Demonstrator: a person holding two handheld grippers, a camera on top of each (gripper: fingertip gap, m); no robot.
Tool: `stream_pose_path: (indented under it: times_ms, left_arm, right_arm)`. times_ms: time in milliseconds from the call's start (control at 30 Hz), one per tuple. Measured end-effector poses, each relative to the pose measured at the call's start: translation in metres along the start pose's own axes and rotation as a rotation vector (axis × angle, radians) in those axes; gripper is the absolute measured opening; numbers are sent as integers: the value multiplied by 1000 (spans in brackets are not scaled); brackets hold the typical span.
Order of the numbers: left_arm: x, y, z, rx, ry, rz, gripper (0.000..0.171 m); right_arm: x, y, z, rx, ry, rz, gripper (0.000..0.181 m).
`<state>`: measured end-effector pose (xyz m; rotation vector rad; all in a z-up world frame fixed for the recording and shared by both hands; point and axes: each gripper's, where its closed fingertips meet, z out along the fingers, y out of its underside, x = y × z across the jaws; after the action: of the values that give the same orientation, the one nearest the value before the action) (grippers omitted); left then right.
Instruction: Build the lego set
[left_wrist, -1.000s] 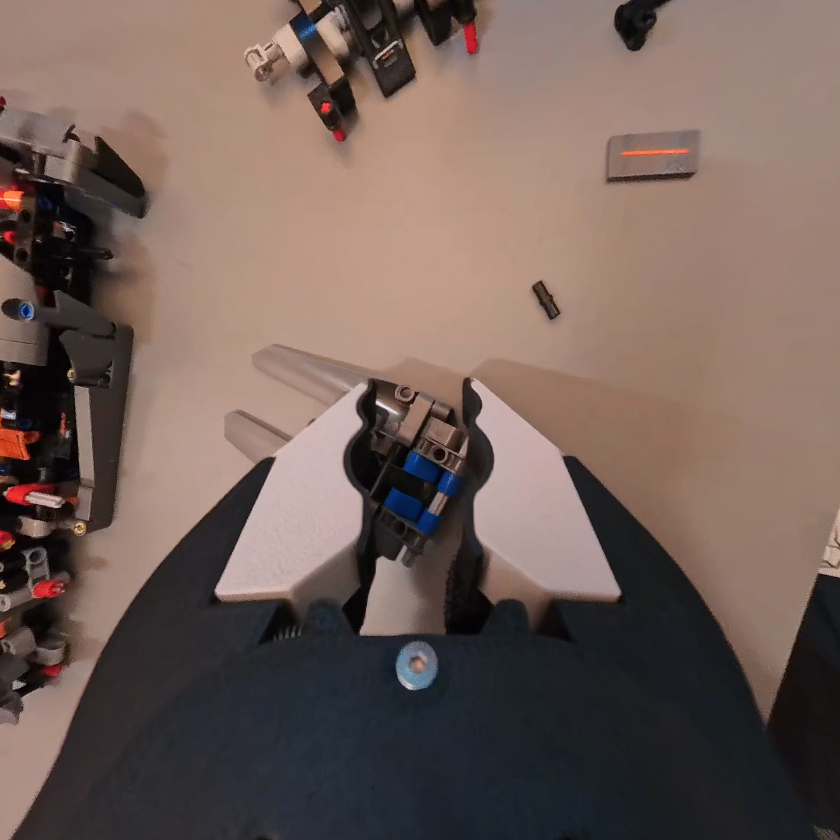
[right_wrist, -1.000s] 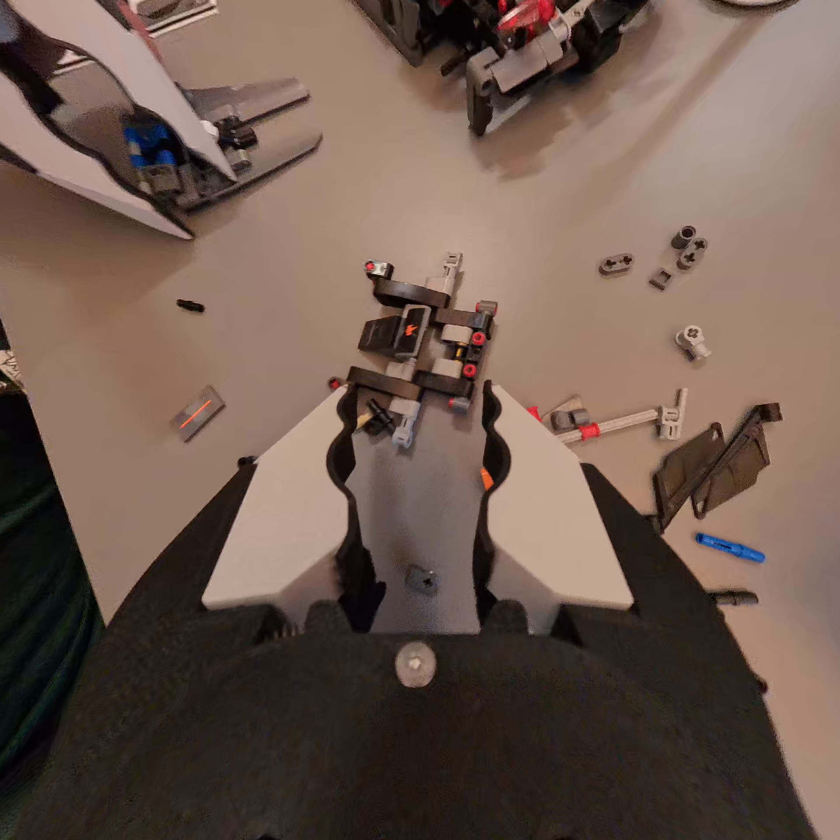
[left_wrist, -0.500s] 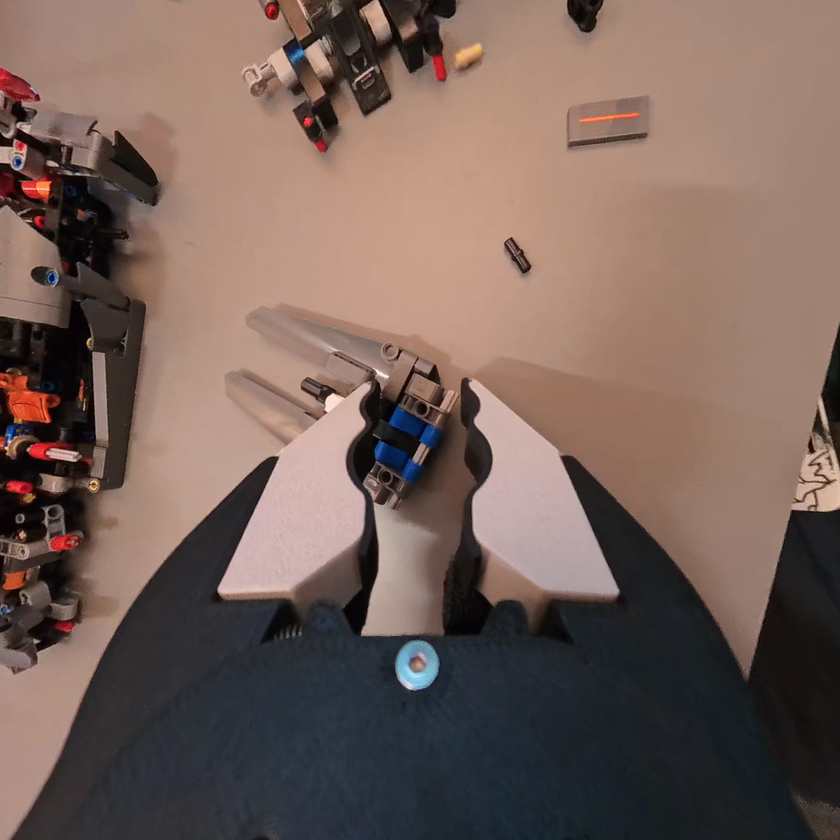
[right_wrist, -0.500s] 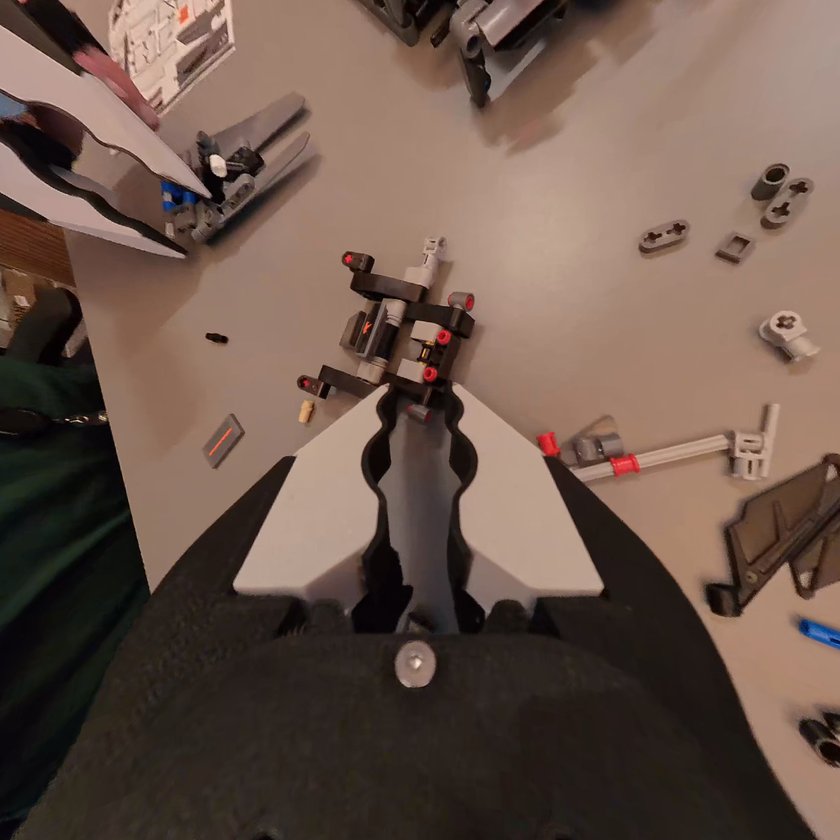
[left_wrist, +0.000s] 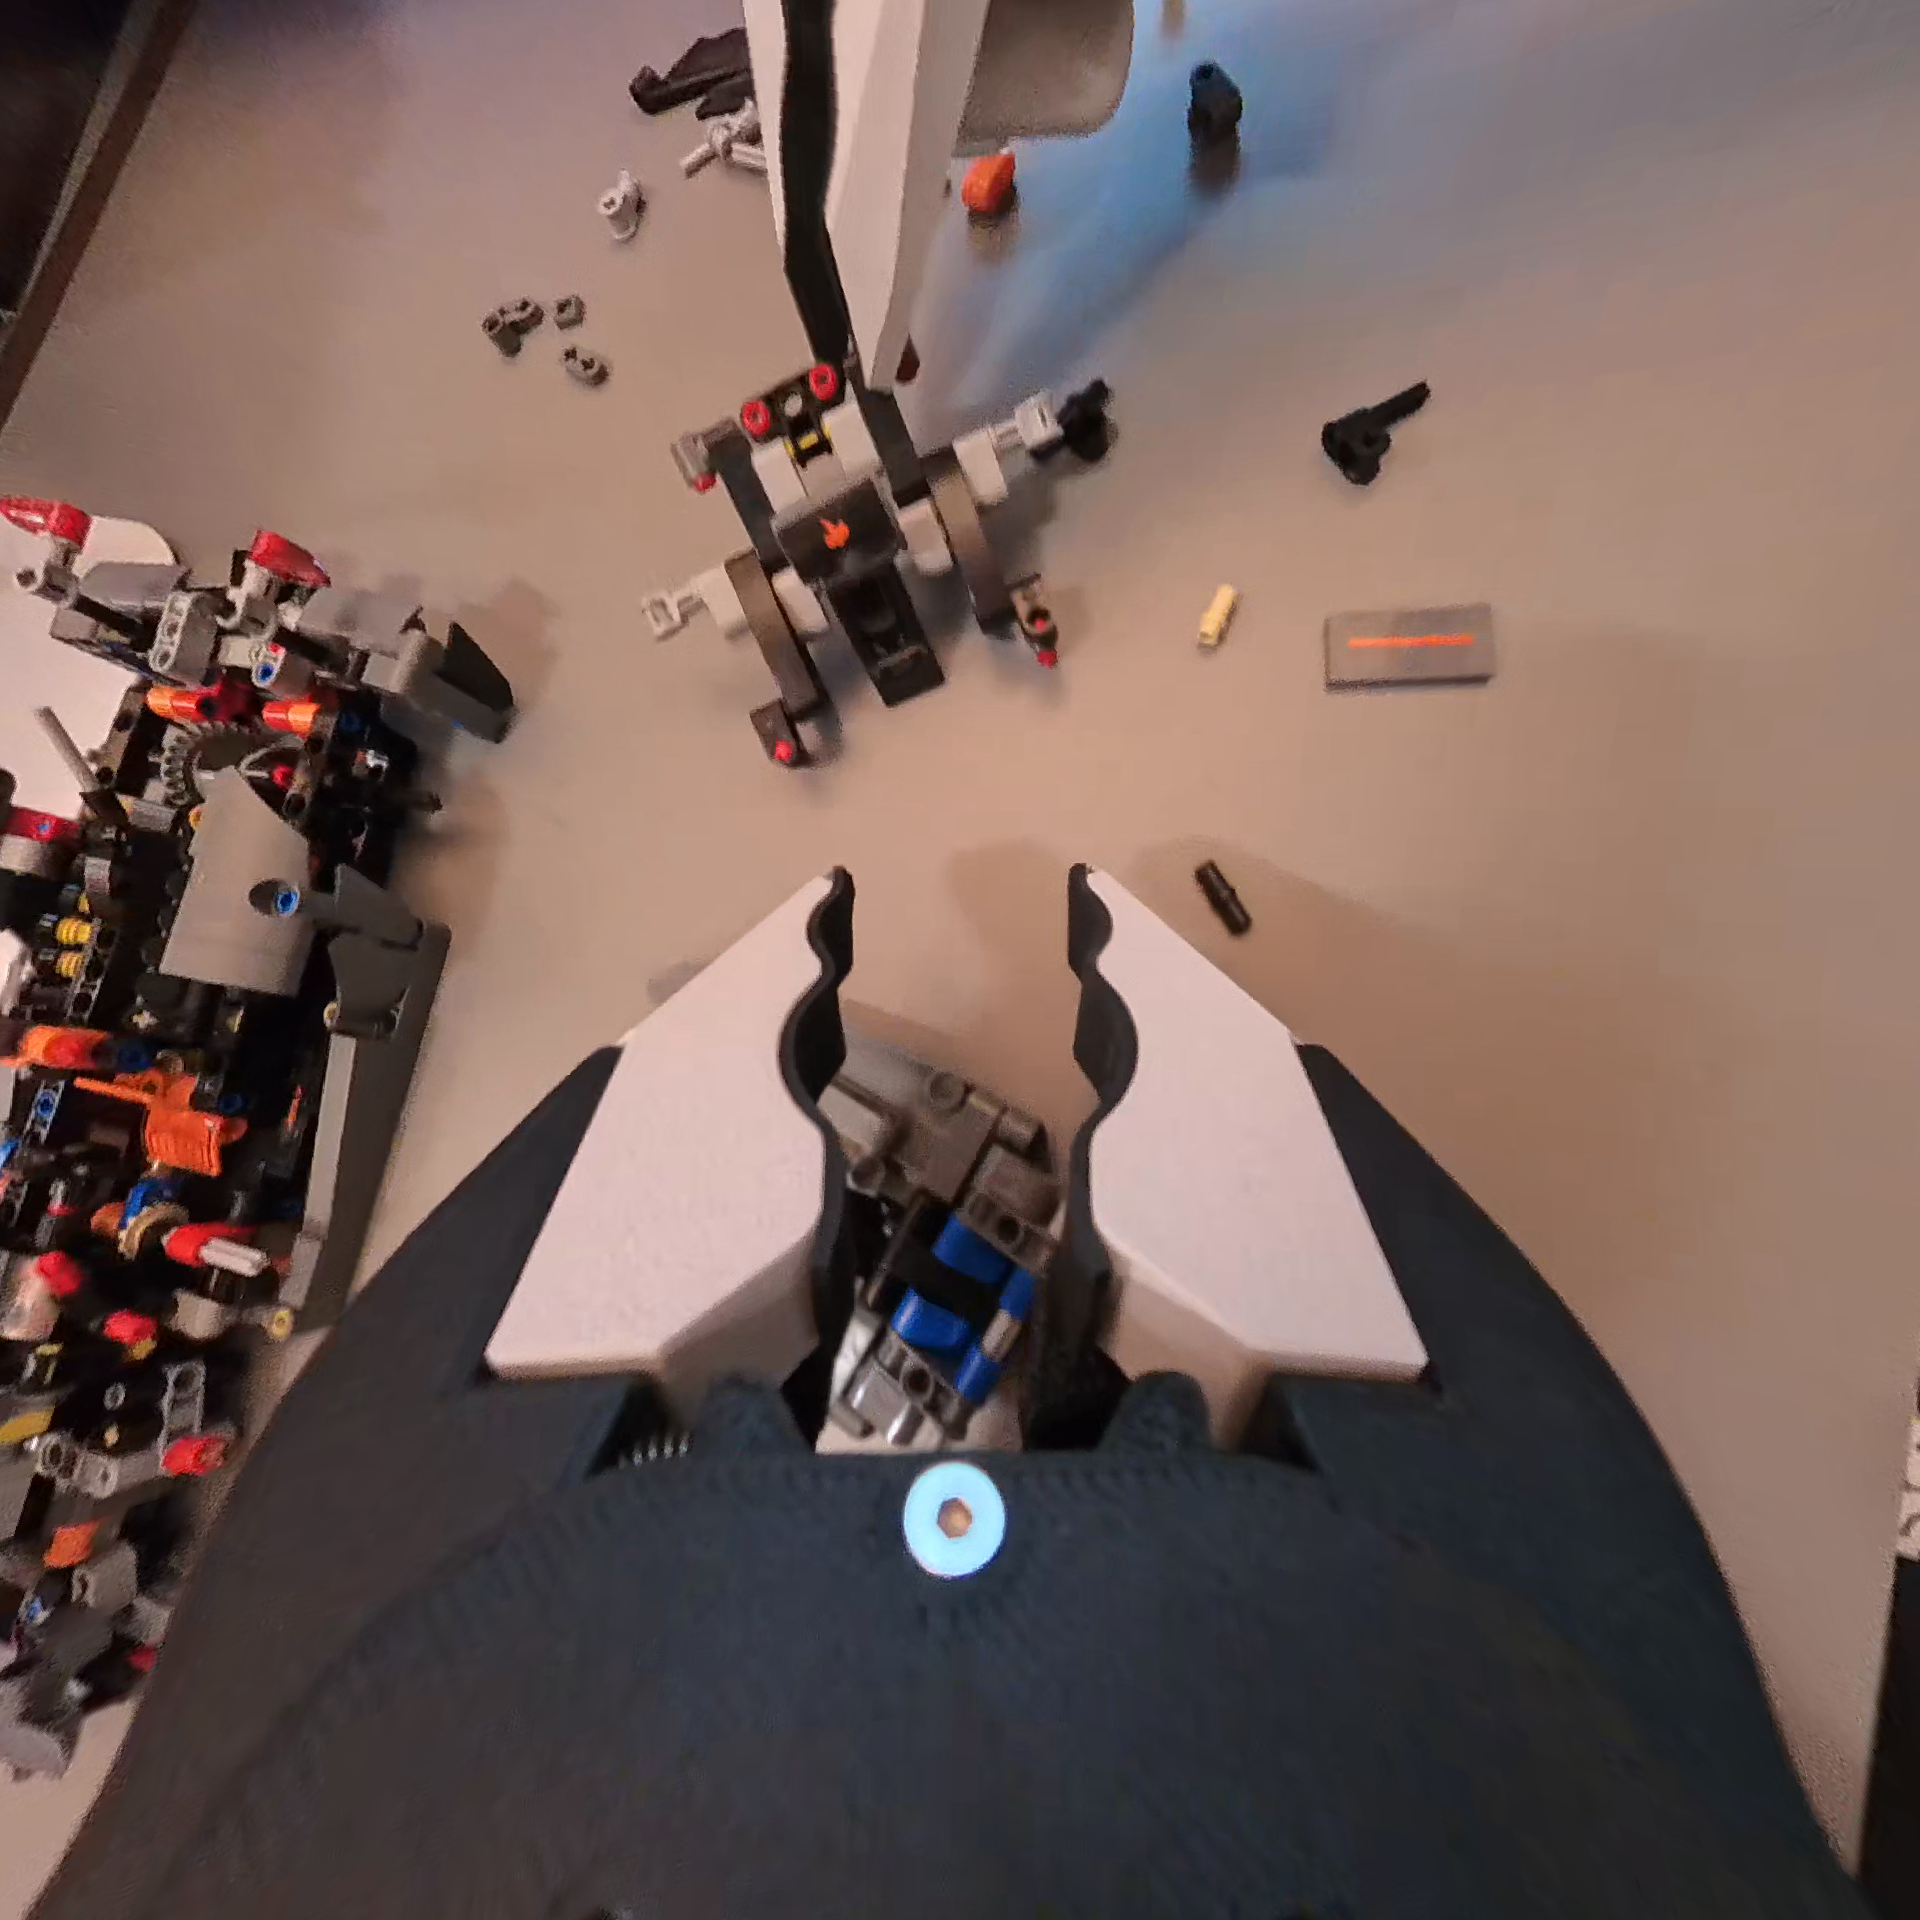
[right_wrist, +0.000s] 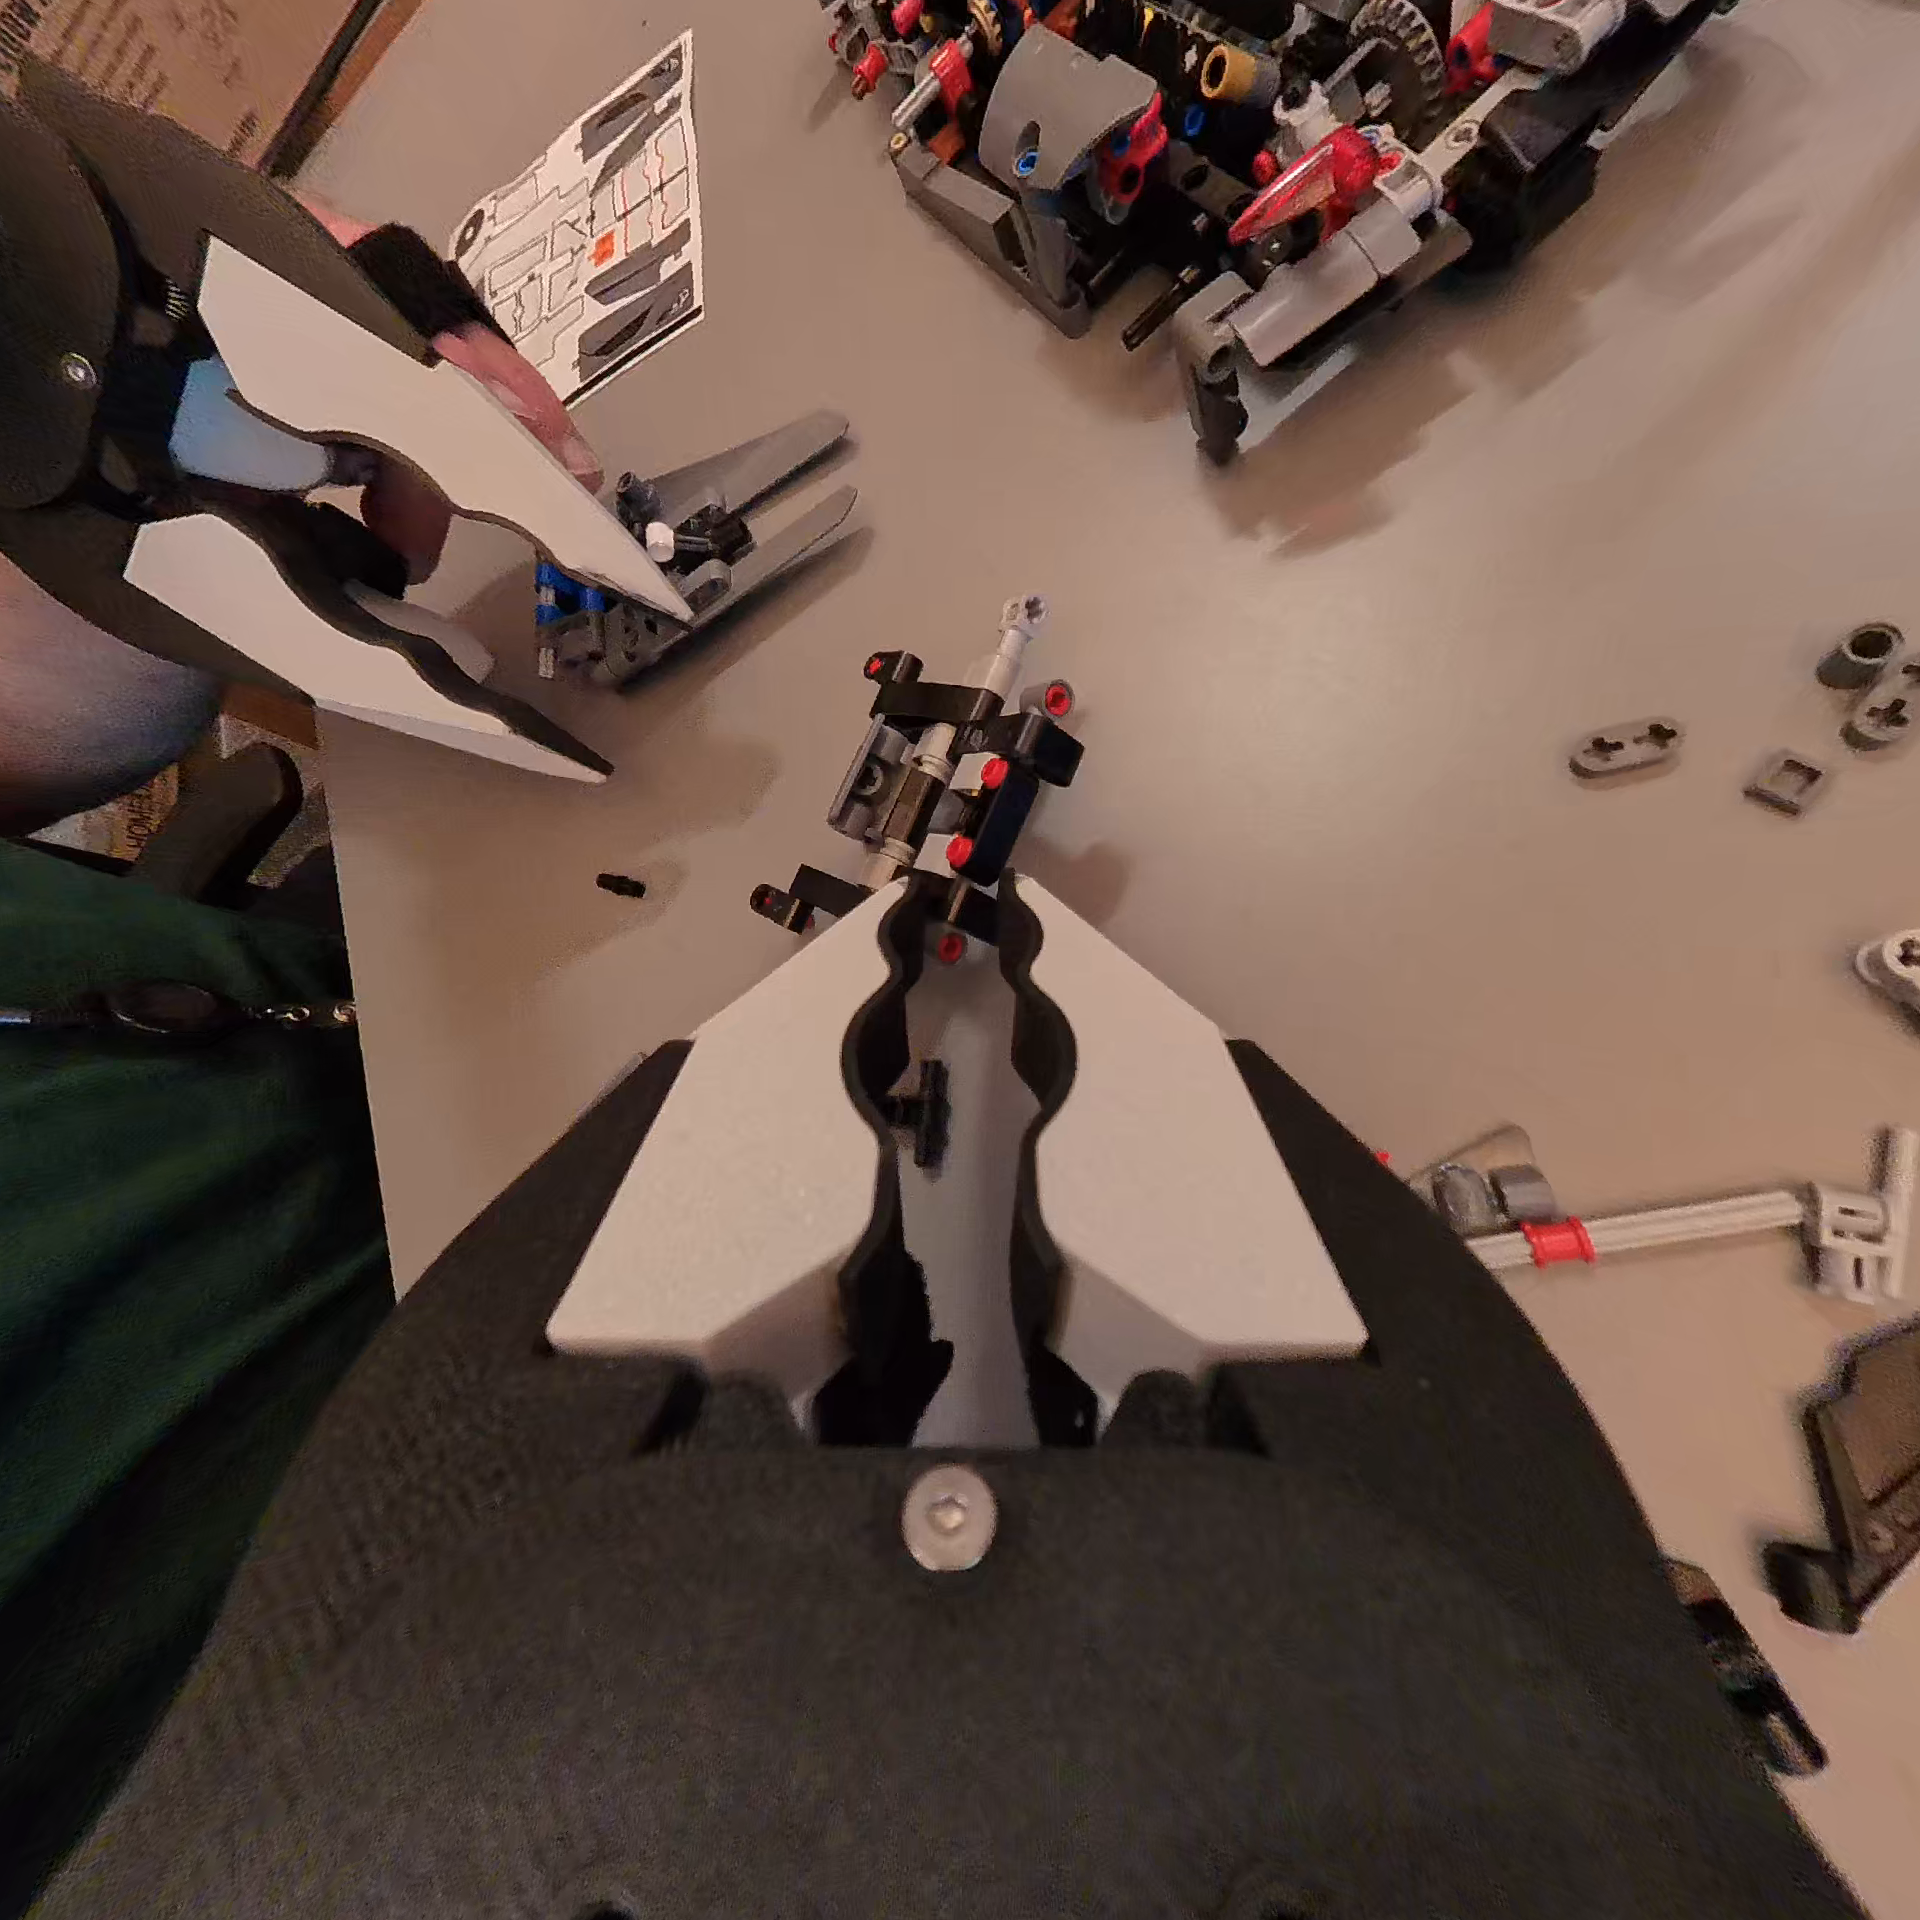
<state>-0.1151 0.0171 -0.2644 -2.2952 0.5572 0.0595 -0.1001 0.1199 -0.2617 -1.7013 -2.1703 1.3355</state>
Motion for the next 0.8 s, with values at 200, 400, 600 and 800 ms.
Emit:
stream_pose_path:
  times_ms: [200, 400, 600, 800]
  left_arm:
    - [-9, -13, 6, 41, -5, -44, 40]
    - [-20, -13, 2, 64, -31, -96, 42]
    - [-26, -13, 3, 65, -52, -104, 43]
    - [-23, -13, -3, 79, -56, -85, 44]
  right_arm:
    - [-9, -13, 2, 25, -3, -24, 9]
    - [-16, -28, 0, 50, 25, -84, 6]
    - [-28, -36, 6, -9, 84, -227, 5]
    - [-53, -37, 14, -78, 207, -560, 5]
